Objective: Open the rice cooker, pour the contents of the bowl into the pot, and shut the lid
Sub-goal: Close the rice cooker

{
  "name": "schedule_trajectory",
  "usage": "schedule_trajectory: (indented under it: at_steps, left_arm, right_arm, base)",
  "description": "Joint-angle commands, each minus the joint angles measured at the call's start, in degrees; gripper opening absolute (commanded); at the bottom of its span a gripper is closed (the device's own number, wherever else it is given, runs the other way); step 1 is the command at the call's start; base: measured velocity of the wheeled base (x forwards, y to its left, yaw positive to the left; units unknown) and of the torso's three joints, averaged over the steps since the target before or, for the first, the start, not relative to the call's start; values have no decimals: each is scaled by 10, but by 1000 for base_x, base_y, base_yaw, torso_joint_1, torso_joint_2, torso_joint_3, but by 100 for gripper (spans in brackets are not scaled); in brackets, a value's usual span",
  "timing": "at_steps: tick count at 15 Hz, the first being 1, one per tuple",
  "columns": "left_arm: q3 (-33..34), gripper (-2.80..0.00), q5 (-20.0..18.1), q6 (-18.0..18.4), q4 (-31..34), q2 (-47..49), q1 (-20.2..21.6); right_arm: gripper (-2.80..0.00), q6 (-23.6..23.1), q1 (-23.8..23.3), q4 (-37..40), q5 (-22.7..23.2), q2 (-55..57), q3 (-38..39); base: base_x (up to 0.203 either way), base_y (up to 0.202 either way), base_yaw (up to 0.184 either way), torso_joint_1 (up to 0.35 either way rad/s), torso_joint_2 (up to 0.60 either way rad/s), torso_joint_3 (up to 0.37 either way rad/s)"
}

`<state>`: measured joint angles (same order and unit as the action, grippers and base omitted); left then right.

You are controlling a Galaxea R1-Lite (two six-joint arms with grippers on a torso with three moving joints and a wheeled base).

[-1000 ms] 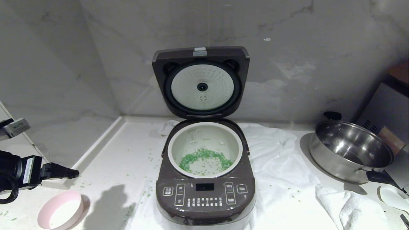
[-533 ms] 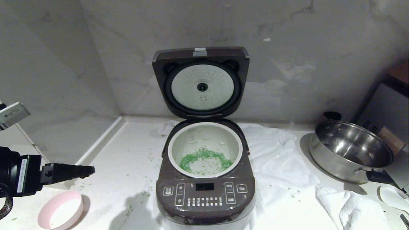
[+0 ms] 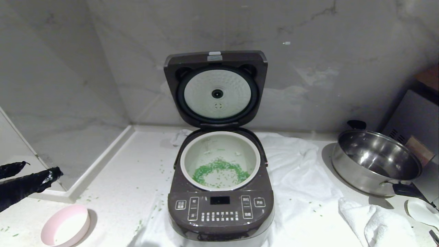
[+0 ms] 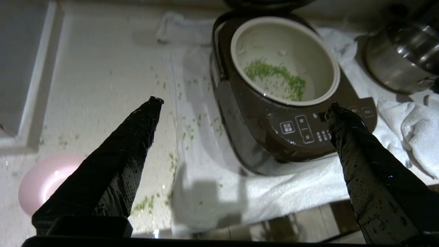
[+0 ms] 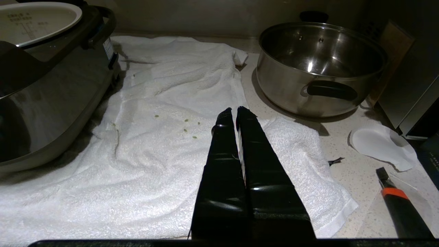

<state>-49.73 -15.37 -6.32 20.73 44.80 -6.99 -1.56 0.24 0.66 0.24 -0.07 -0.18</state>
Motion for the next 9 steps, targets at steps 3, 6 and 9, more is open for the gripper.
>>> schedule_trajectory:
  at_steps: [3, 6, 9]
  left_arm:
    - [106, 0, -8, 16, -126, -125, -9]
    - [113, 0, -4, 16, -132, -163, -4]
    - [126, -280, -1, 18, -131, -206, 13]
  right_arm:
    - [-280, 0, 0, 0, 0, 1, 0]
    - [-280, 0, 0, 0, 0, 1, 0]
    - [-280, 0, 0, 0, 0, 1, 0]
  base:
    - [0, 0, 0, 0, 0, 0]
    - [0, 0, 0, 0, 0, 0]
    - [0, 0, 0, 0, 0, 0]
